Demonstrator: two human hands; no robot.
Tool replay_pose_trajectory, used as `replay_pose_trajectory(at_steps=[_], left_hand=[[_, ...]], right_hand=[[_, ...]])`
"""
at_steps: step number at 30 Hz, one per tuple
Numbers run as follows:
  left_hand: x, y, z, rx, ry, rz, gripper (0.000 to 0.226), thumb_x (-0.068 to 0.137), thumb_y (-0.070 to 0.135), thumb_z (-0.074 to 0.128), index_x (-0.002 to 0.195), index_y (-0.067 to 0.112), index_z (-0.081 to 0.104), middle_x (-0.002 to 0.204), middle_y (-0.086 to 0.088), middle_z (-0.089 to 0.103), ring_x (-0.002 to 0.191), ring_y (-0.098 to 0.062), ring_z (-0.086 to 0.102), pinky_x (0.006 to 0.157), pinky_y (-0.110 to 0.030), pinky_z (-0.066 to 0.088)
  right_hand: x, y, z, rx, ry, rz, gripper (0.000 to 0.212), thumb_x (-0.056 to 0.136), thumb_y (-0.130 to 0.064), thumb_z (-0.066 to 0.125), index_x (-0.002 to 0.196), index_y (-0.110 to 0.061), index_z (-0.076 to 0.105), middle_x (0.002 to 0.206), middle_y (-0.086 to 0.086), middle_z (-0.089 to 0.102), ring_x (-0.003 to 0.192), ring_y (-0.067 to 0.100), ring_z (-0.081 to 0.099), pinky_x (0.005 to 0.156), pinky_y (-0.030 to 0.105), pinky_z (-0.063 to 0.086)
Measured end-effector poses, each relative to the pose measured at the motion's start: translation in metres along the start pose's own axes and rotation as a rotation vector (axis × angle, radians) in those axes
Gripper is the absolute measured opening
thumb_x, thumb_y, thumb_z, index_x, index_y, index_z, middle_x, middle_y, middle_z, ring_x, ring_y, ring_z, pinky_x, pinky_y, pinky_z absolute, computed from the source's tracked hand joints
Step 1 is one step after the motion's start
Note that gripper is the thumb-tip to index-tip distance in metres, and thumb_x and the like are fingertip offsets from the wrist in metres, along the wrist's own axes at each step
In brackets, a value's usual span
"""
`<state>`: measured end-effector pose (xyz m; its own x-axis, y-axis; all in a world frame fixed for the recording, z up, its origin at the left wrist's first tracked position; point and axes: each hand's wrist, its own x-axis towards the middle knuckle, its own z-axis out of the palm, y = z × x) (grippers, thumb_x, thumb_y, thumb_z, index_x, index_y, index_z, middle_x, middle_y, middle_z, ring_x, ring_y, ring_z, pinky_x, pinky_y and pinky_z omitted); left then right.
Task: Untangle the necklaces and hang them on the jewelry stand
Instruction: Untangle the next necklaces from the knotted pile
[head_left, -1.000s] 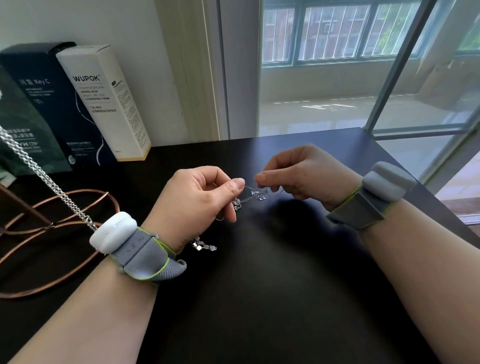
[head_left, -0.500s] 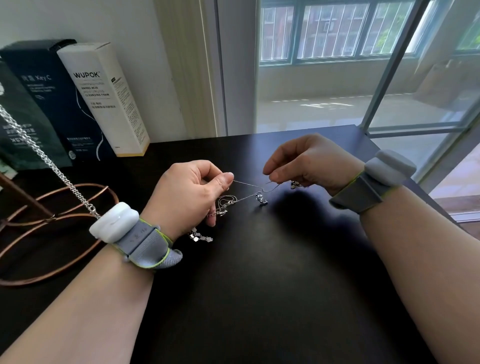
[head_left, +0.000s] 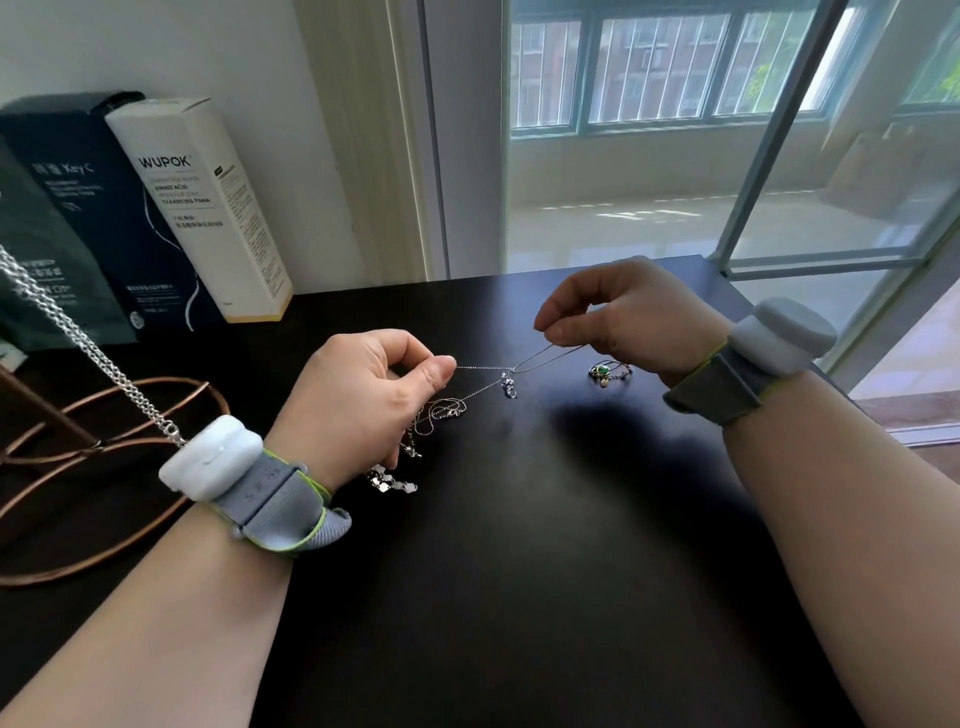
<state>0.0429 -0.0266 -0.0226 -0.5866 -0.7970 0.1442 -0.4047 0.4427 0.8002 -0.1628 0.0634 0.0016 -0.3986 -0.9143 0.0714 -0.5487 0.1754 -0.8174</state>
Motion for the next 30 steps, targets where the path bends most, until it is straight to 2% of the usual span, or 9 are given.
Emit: replay_pose_trajectory(at_steps=[3, 6, 11, 16, 18, 20, 23, 26, 30], left_hand=[[0.0, 0.0, -0.001, -0.011, 0.014, 0.001, 0.026, 0.085, 0.037, 0.064, 0.069, 0.017, 0.063, 0.032, -0.001, 0.046, 0.026, -0.014, 0.044, 0.033, -0.011, 0.031], [-0.003, 0.0, 0.001, 0.013, -0.035, 0.006, 0.026, 0.084, 0.037, 0.064, 0.068, 0.017, 0.063, 0.034, -0.004, 0.051, 0.03, -0.014, 0.047, 0.039, -0.014, 0.036], [-0.004, 0.003, 0.003, 0.075, -0.084, 0.032, 0.025, 0.085, 0.035, 0.064, 0.069, 0.016, 0.064, 0.051, -0.002, 0.067, 0.036, -0.003, 0.046, 0.043, -0.01, 0.034], [-0.005, 0.002, 0.005, 0.074, -0.098, 0.058, 0.023, 0.088, 0.032, 0.061, 0.07, 0.018, 0.063, 0.055, -0.001, 0.068, 0.037, -0.002, 0.045, 0.044, -0.009, 0.033], [-0.005, 0.003, 0.007, 0.06, -0.102, 0.062, 0.022, 0.09, 0.031, 0.059, 0.072, 0.017, 0.062, 0.054, -0.001, 0.068, 0.036, -0.003, 0.043, 0.043, -0.009, 0.032], [-0.004, 0.004, 0.008, 0.037, -0.102, 0.06, 0.021, 0.091, 0.029, 0.056, 0.076, 0.017, 0.062, 0.053, -0.003, 0.068, 0.035, -0.003, 0.042, 0.043, -0.008, 0.031], [-0.004, 0.004, 0.01, -0.017, -0.097, 0.045, 0.019, 0.093, 0.029, 0.053, 0.08, 0.017, 0.061, 0.053, -0.007, 0.068, 0.032, -0.002, 0.041, 0.041, -0.007, 0.031], [-0.003, 0.002, 0.011, -0.048, -0.086, 0.031, 0.018, 0.093, 0.029, 0.053, 0.081, 0.018, 0.059, 0.052, -0.008, 0.066, 0.03, -0.002, 0.039, 0.037, -0.007, 0.03], [-0.002, 0.001, 0.011, -0.039, -0.073, 0.036, 0.016, 0.092, 0.027, 0.055, 0.081, 0.018, 0.06, 0.051, -0.007, 0.065, 0.03, -0.002, 0.041, 0.038, -0.009, 0.031]], right_hand=[[0.0, 0.0, 0.0, -0.031, -0.017, -0.024, 0.012, 0.078, -0.006, 0.071, 0.084, -0.016, 0.074, 0.064, -0.011, 0.063, 0.044, -0.006, 0.052, 0.049, 0.005, 0.036], [0.002, 0.003, 0.004, -0.094, -0.067, -0.006, 0.015, 0.075, -0.007, 0.073, 0.078, -0.022, 0.073, 0.058, -0.014, 0.066, 0.05, -0.005, 0.055, 0.056, 0.009, 0.04], [0.002, 0.001, 0.007, -0.239, -0.126, -0.013, 0.018, 0.071, -0.007, 0.073, 0.07, -0.025, 0.073, 0.054, -0.013, 0.064, 0.048, 0.004, 0.052, 0.05, 0.012, 0.043], [-0.001, -0.003, 0.011, -0.272, -0.146, -0.065, 0.019, 0.069, -0.009, 0.074, 0.068, -0.028, 0.072, 0.059, -0.008, 0.065, 0.051, 0.003, 0.053, 0.058, 0.018, 0.044], [-0.005, -0.009, 0.014, -0.249, -0.194, -0.104, 0.019, 0.068, -0.008, 0.076, 0.067, -0.027, 0.073, 0.055, -0.011, 0.064, 0.051, 0.0, 0.053, 0.056, 0.013, 0.041], [-0.01, -0.015, 0.019, -0.21, -0.27, -0.138, 0.018, 0.069, -0.008, 0.076, 0.071, -0.026, 0.074, 0.06, -0.01, 0.068, 0.055, 0.0, 0.058, 0.057, 0.012, 0.044], [-0.013, -0.019, 0.03, -0.262, -0.296, -0.181, 0.015, 0.074, -0.017, 0.075, 0.079, -0.031, 0.076, 0.068, -0.015, 0.069, 0.066, -0.003, 0.061, 0.069, 0.011, 0.047], [-0.012, -0.017, 0.036, -0.356, -0.248, -0.197, 0.015, 0.077, -0.023, 0.073, 0.089, -0.03, 0.076, 0.058, -0.026, 0.059, 0.061, -0.012, 0.056, 0.061, 0.0, 0.037], [-0.008, -0.014, 0.038, -0.455, -0.213, -0.172, 0.018, 0.079, -0.031, 0.071, 0.097, -0.028, 0.074, 0.062, -0.026, 0.054, 0.062, -0.008, 0.053, 0.057, -0.003, 0.033]])
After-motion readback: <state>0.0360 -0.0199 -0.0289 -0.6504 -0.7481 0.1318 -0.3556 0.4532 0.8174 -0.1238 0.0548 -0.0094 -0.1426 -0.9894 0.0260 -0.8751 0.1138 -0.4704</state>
